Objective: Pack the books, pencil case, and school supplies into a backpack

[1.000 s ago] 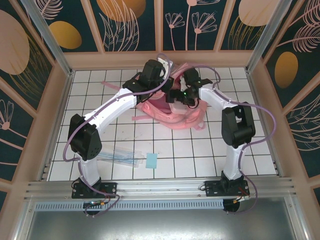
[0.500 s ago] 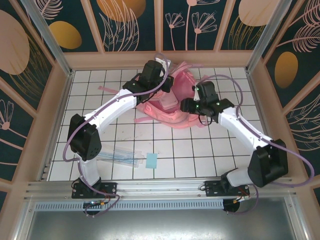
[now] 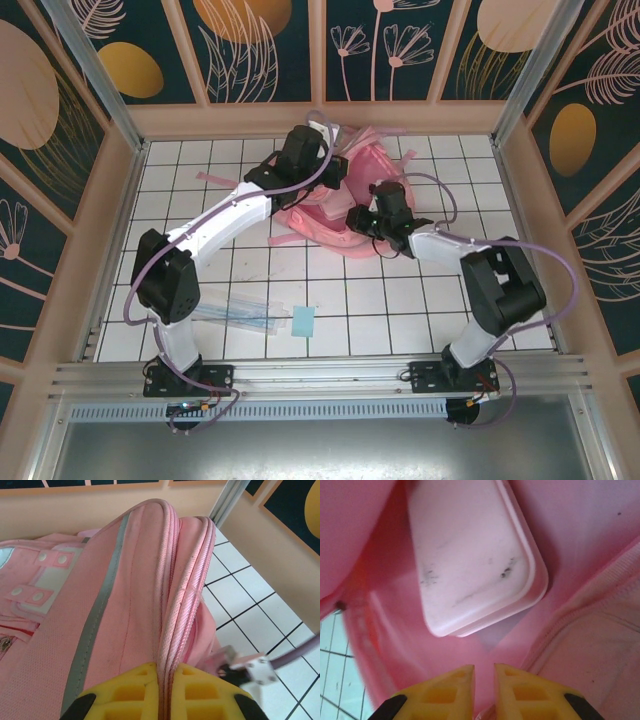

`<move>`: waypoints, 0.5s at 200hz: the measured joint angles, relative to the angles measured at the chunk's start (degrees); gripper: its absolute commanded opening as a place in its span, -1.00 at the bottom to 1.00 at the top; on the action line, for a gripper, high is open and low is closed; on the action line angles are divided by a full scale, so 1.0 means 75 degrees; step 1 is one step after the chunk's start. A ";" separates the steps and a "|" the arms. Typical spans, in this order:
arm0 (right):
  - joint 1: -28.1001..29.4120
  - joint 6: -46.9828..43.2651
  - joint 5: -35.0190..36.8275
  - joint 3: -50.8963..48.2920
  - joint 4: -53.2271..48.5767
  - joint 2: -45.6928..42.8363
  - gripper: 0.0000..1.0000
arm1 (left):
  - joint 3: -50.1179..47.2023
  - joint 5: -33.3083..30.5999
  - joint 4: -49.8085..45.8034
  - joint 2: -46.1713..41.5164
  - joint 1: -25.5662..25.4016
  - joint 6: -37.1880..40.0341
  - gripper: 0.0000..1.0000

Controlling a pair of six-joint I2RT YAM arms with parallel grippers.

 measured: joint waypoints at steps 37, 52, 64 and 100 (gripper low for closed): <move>-0.0003 0.0312 -0.0035 0.0321 0.0510 0.1259 -0.64 | -0.0023 0.0239 -0.0003 -0.0128 0.0061 -0.0184 -1.00; -0.0003 0.0356 -0.0154 0.0793 0.0697 0.1792 -0.64 | -0.0038 0.0347 0.0000 -0.0140 0.0085 -0.0277 -1.00; -0.0003 0.0356 -0.0210 0.1256 0.0839 0.2092 -0.62 | -0.0108 0.0364 0.0009 -0.0140 0.0119 -0.0315 -1.00; -0.0003 0.0085 -0.0268 0.2122 0.1201 0.2279 -0.52 | -0.0332 0.0370 0.0079 -0.0184 0.0169 -0.0391 -1.00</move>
